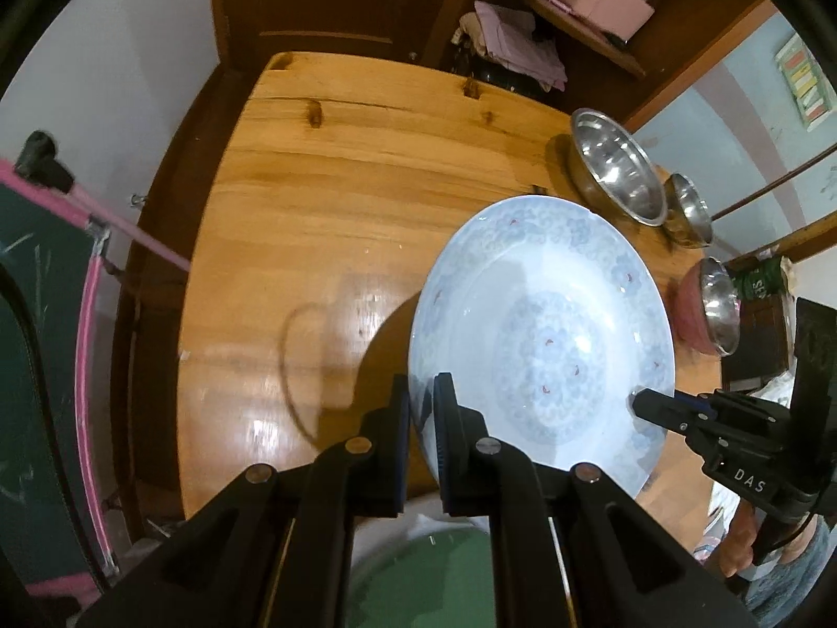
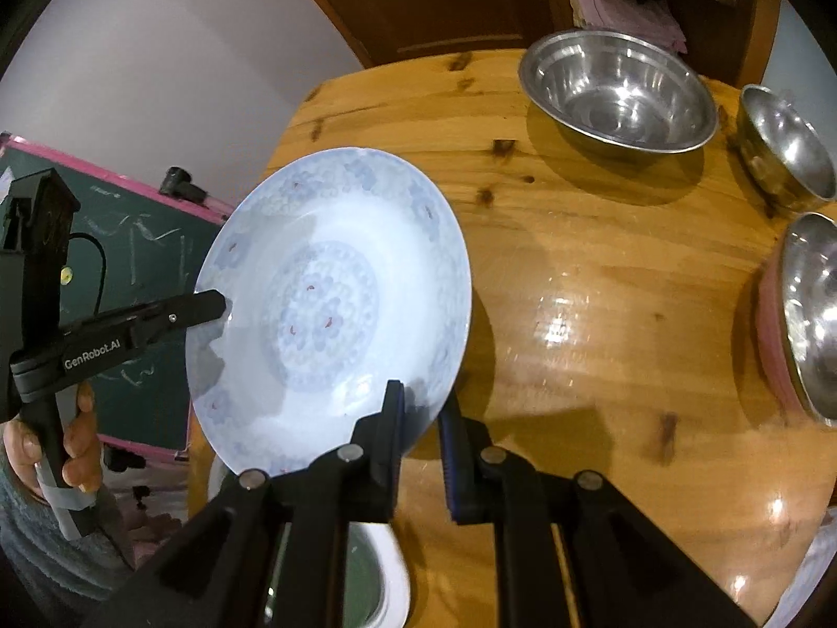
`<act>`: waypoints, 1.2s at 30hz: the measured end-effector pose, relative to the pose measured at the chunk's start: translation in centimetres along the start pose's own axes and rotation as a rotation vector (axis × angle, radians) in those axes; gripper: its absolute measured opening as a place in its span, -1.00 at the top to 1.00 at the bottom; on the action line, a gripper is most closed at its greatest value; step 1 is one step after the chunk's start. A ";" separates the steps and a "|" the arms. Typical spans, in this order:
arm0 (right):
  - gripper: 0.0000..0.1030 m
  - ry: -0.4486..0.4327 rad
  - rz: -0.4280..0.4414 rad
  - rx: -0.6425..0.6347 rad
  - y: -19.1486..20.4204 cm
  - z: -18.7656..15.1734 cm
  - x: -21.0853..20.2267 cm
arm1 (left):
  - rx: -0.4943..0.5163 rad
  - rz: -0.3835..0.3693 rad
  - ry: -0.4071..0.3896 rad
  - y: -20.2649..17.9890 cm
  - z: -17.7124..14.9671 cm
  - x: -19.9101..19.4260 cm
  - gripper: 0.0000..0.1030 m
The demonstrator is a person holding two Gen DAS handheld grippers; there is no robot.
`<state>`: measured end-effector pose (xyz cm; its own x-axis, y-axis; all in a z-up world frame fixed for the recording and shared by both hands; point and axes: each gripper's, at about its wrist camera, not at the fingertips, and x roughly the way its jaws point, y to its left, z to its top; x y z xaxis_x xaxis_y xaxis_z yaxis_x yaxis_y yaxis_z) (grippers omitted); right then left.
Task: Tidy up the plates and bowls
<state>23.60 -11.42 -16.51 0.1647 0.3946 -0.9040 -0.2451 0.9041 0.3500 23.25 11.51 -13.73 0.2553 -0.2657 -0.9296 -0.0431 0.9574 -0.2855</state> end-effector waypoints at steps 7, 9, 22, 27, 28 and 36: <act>0.78 -0.030 0.020 -0.026 2.5 -3.8 -3.0 | -0.024 0.003 -0.047 -0.5 -4.6 -4.4 0.88; 0.78 -0.038 0.021 -0.034 3.2 -5.0 -3.7 | -0.025 0.001 -0.054 -0.3 -6.6 -5.4 0.88; 0.79 0.051 0.016 -0.071 5.2 -13.8 -0.7 | -0.069 0.043 0.019 2.1 -18.9 -3.4 0.85; 0.79 0.076 -0.032 -0.098 5.6 -15.9 1.3 | -0.087 0.061 0.061 2.8 -21.6 -1.1 0.82; 0.79 0.079 -0.039 -0.101 5.7 -16.1 1.5 | -0.094 0.059 0.067 3.1 -21.9 -0.9 0.82; 0.78 0.073 -0.075 -0.109 5.9 -16.8 2.8 | -0.109 0.062 0.084 3.9 -22.2 0.5 0.82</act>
<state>6.59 -7.73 -21.06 0.1176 0.3103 -0.9433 -0.3381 0.9057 0.2558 1.78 12.59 -20.49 0.1671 -0.2193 -0.9613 -0.1622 0.9556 -0.2462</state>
